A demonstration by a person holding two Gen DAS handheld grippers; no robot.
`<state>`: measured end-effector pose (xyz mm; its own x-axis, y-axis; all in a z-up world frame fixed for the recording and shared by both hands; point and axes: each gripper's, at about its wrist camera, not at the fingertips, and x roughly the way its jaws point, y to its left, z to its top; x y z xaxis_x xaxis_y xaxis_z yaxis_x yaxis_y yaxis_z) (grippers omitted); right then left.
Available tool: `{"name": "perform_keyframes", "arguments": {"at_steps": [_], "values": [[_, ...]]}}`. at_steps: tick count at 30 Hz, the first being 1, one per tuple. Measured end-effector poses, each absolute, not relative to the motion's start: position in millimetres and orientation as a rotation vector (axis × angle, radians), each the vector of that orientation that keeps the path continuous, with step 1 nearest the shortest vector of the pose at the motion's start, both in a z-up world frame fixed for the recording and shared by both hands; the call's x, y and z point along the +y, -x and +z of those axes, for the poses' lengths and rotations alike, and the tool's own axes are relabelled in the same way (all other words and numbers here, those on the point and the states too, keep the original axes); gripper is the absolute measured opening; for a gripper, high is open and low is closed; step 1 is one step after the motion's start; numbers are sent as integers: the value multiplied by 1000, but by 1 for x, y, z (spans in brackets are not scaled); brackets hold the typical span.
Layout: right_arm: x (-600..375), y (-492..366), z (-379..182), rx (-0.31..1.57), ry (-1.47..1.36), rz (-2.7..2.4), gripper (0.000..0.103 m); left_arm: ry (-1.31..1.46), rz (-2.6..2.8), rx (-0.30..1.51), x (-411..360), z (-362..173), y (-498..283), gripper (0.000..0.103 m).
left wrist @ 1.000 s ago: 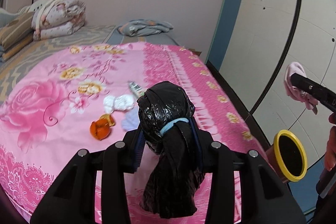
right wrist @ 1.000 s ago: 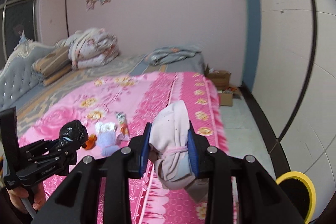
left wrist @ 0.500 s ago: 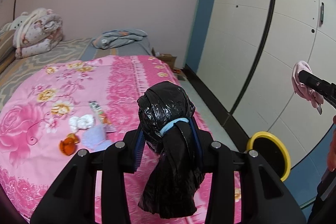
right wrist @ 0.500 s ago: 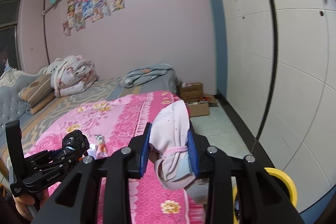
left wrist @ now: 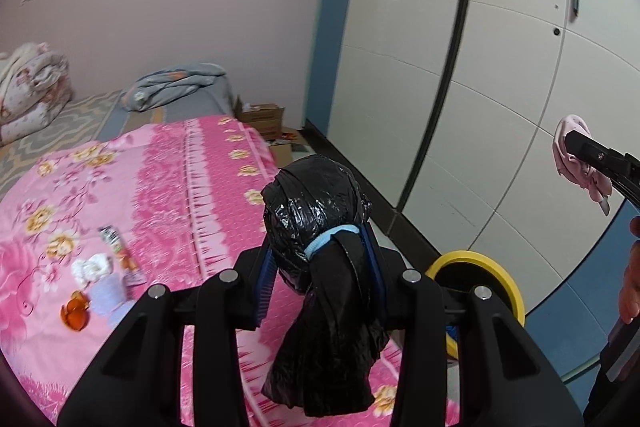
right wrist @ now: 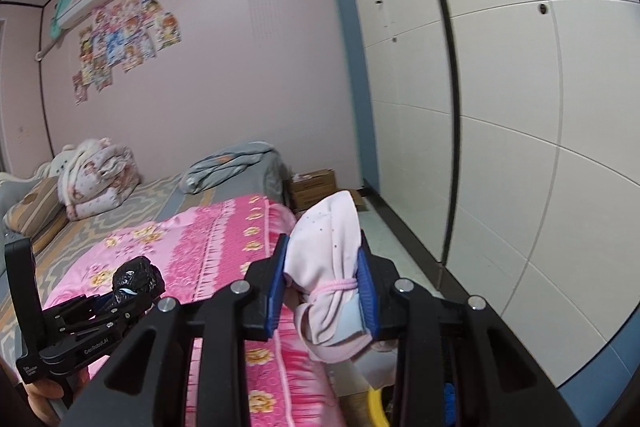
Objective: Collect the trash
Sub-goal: 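Carry the black bag and pink cloth bundle over the bin with both tools, then open both tools to drop the black bag and cloth into the bin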
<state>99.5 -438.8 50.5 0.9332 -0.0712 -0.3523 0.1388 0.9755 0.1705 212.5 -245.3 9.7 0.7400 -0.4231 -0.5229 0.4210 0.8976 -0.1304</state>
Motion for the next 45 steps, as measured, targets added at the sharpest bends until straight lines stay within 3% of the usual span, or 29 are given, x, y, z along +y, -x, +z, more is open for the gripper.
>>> {"name": "perform_keyframes", "arguments": {"at_steps": [21, 45], "values": [[-547, -84, 14, 386, -280, -302, 30, -98, -686, 647, -408, -20, -222, 37], [-603, -115, -70, 516, -368, -353, 30, -143, -769, 818, -494, -113, -245, 37]]}}
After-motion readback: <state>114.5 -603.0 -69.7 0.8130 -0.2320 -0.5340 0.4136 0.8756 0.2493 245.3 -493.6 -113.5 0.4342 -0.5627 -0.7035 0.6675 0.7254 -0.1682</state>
